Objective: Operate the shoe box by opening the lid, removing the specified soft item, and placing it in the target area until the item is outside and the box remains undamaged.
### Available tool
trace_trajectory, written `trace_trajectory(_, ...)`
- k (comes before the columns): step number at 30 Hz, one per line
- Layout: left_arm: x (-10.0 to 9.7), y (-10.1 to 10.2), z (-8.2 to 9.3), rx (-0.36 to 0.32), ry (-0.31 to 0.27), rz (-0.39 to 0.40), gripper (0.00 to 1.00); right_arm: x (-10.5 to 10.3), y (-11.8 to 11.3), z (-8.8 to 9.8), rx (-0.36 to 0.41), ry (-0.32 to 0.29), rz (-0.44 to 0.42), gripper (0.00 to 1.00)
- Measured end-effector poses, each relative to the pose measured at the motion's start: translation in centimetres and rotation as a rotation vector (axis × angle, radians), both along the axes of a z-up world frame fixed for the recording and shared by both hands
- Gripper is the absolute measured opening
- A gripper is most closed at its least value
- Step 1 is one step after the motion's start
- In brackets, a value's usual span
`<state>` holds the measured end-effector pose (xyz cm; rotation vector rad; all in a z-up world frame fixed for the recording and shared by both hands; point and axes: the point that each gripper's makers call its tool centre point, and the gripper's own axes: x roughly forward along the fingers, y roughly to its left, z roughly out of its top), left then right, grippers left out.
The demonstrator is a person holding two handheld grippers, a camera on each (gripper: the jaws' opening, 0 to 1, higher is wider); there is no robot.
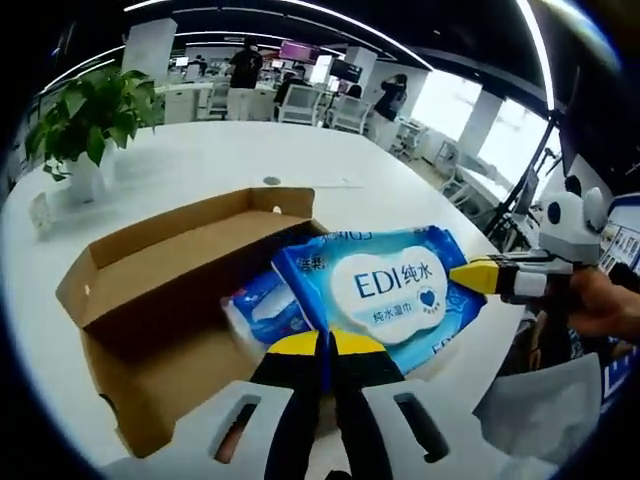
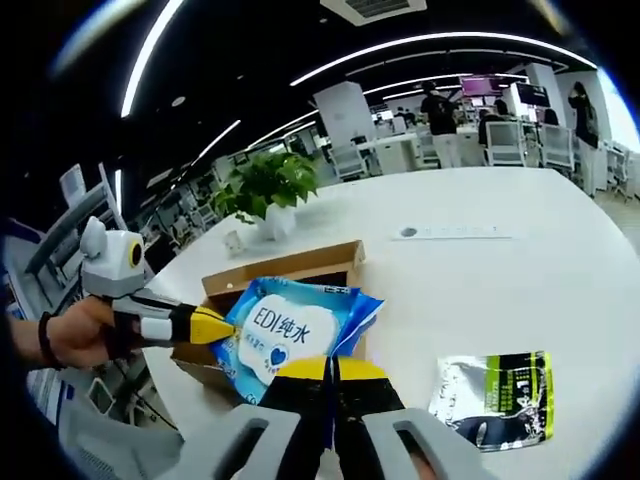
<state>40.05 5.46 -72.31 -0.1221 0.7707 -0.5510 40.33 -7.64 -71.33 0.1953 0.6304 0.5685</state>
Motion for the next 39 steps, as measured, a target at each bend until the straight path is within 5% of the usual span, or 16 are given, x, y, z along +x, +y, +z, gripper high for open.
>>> trace_trajectory(39, -1.6, -14.9, -1.3, -0.018, 0.030, -0.180, 0.00, -4.1, -14.7, -2.0, 0.021, 0.041, -0.172, 0.00)
